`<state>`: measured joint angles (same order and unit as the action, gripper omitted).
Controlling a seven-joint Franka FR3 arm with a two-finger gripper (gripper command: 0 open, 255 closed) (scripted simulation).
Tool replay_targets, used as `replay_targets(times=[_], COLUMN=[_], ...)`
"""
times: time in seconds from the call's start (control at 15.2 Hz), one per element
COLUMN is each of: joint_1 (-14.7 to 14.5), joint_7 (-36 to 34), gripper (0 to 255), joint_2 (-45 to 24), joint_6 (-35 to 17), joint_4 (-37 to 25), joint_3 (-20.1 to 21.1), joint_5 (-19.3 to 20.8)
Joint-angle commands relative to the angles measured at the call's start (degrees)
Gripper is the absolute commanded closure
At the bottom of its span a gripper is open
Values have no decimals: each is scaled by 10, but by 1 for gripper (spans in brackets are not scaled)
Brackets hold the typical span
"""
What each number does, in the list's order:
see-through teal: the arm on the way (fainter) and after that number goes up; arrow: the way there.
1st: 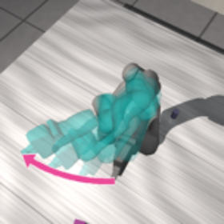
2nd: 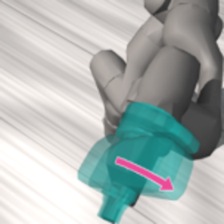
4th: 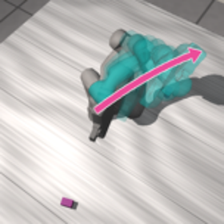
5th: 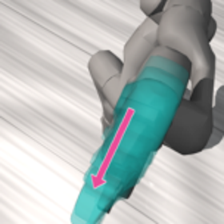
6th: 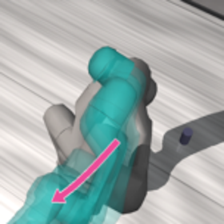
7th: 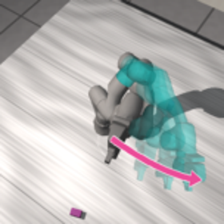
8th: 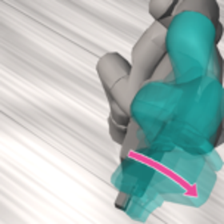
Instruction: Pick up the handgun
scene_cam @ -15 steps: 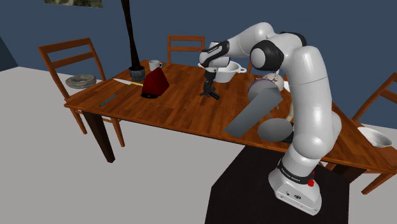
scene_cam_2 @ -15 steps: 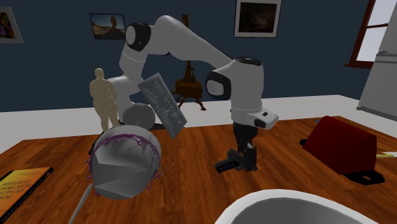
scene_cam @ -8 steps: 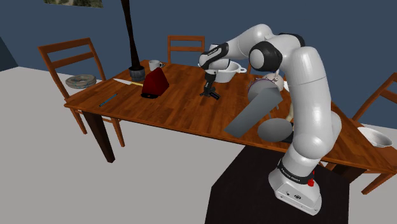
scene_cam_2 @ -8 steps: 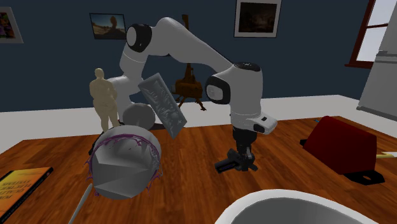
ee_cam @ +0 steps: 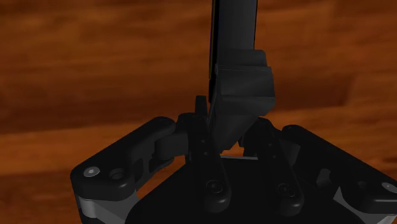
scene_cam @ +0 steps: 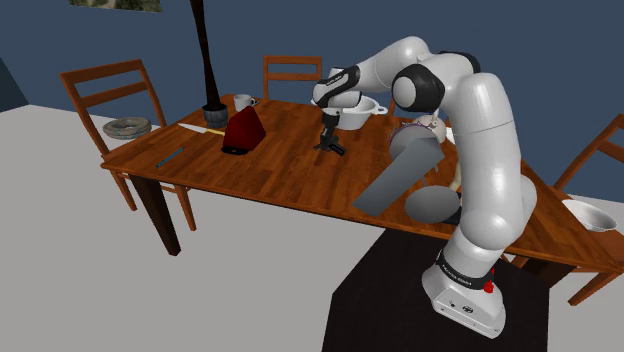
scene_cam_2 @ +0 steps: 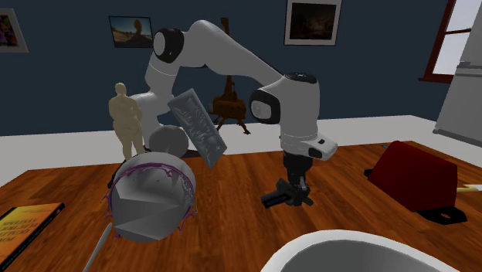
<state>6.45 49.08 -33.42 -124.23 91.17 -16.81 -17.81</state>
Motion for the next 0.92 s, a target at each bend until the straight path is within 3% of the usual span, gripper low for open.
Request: replay_targets(times=[0.0,0.86], joint_1=[0,-4], joint_7=[-2,-19], gripper=[255,255], joint_2=[6,44], joint_6=[10,83], joint_4=[-4,-42], joint_3=[-2,-11], joint_5=[3,21])
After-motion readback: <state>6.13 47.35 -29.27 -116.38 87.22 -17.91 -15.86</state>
